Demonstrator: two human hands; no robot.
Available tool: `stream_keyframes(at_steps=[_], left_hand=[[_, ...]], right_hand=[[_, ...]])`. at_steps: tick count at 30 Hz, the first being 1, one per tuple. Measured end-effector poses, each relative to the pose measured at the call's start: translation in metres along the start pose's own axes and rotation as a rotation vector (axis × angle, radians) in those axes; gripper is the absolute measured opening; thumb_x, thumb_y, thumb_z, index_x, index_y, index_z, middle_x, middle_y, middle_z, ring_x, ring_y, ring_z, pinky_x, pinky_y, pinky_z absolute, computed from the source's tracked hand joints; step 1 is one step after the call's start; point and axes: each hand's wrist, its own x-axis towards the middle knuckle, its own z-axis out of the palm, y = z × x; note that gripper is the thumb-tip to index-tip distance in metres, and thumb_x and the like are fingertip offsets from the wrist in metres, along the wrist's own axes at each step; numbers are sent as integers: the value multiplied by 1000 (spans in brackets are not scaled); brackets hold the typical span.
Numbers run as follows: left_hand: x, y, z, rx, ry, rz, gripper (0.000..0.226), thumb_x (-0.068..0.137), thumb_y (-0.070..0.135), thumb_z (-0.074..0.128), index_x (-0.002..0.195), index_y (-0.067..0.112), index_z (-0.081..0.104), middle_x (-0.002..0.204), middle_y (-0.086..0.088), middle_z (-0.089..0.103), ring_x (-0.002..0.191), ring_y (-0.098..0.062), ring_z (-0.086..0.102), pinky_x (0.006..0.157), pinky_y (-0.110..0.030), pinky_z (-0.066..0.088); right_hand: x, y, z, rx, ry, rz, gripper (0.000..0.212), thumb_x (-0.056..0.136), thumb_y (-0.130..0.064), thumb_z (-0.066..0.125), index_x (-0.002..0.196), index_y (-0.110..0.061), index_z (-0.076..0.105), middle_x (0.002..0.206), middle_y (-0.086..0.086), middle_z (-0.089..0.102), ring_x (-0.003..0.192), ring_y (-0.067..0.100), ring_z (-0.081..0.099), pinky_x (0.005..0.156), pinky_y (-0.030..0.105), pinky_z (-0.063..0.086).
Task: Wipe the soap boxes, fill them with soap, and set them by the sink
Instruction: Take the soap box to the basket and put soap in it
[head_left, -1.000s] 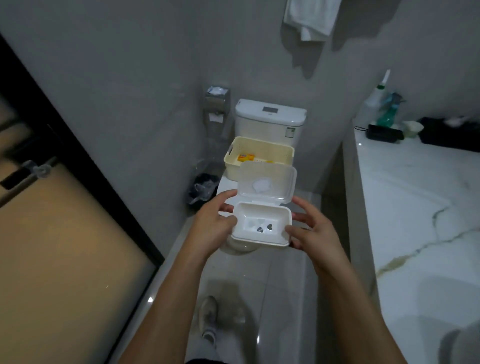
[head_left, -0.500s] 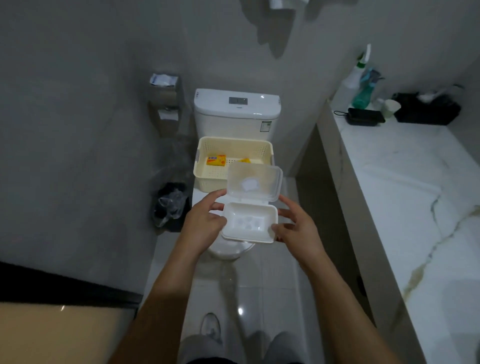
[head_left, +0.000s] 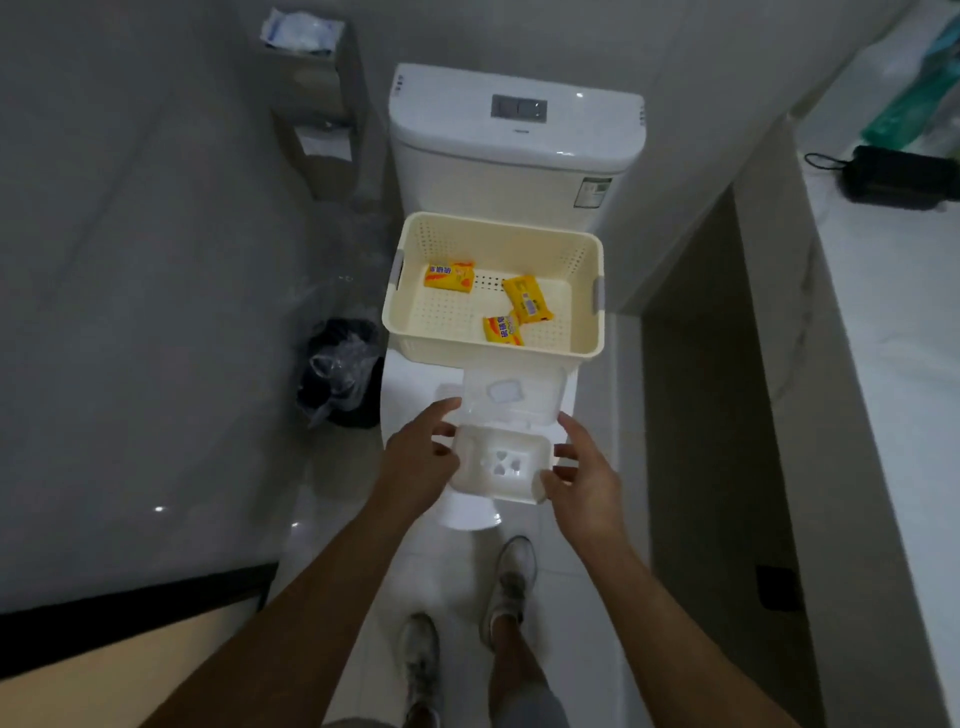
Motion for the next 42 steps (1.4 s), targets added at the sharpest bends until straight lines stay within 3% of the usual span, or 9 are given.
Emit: stream_keyframes(at_steps=[3, 8, 14, 21, 27, 31, 35, 38, 42], left_hand=[[27, -13, 22, 8, 31, -34, 66, 84, -1, 62, 139, 34, 51, 112, 0, 63, 87, -15, 65, 82, -35, 58], [70, -38, 57, 19, 77, -62, 63, 86, -1, 61, 139, 32, 51, 107, 3, 62, 81, -4, 61, 69, -13, 49], [119, -66, 86, 19, 112, -84, 63, 87, -6, 59, 140, 27, 52, 109, -1, 64, 91, -18, 63, 89, -34, 56], [159, -101, 106, 111, 88, -87, 68, 86, -4, 61, 142, 33, 49, 114, 3, 64, 97, -11, 62, 91, -25, 52], [165, -119, 105, 161, 83, -92, 66, 86, 2, 65, 142, 33, 49, 114, 4, 64, 103, -13, 60, 97, -24, 46], [165, -113, 96, 159, 41, -91, 67, 86, 7, 70, 144, 30, 47, 107, 3, 62, 94, -12, 61, 93, -29, 53], [155, -90, 70, 161, 88, -98, 52, 86, 17, 75, 133, 28, 56, 102, 6, 63, 84, -7, 61, 83, -31, 57], [145, -58, 40, 190, 184, 36, 32, 87, 16, 72, 117, 25, 63, 94, 10, 62, 81, -4, 60, 77, -30, 56], [156, 2, 6, 194, 273, 288, 24, 86, 11, 69, 107, 21, 63, 87, 10, 60, 79, -5, 58, 70, -19, 50]], right_hand=[[33, 18, 8, -55, -28, 29, 68, 92, 0, 64, 146, -36, 45, 115, -3, 65, 84, 4, 64, 74, 16, 55], [79, 48, 24, -180, -54, 59, 66, 95, -11, 66, 151, -33, 39, 126, -2, 66, 102, 18, 66, 96, 41, 57], [125, 82, 50, -199, -57, 110, 65, 96, -18, 65, 152, -36, 37, 129, -3, 65, 104, 18, 66, 99, 42, 55], [152, 114, 77, -192, -22, 87, 54, 100, -34, 58, 150, -32, 40, 126, -6, 66, 99, 13, 66, 95, 40, 56], [154, 116, 93, -177, 21, 71, 43, 90, -63, 44, 129, -48, 49, 101, -29, 59, 88, -5, 60, 91, 29, 53], [155, 111, 90, -200, 0, 97, 47, 96, -38, 60, 141, -36, 46, 116, -10, 59, 101, 10, 60, 93, 38, 54], [148, 89, 67, -213, 94, 84, 57, 91, -26, 71, 144, -23, 49, 116, -1, 56, 93, 13, 59, 81, 28, 56], [144, 52, 40, -202, 190, -10, 44, 90, -18, 71, 132, -21, 58, 108, -4, 56, 87, 10, 59, 77, 26, 58], [159, -12, 8, -172, 253, -264, 30, 89, -13, 65, 119, -18, 61, 95, -5, 56, 82, 4, 59, 74, 9, 49]])
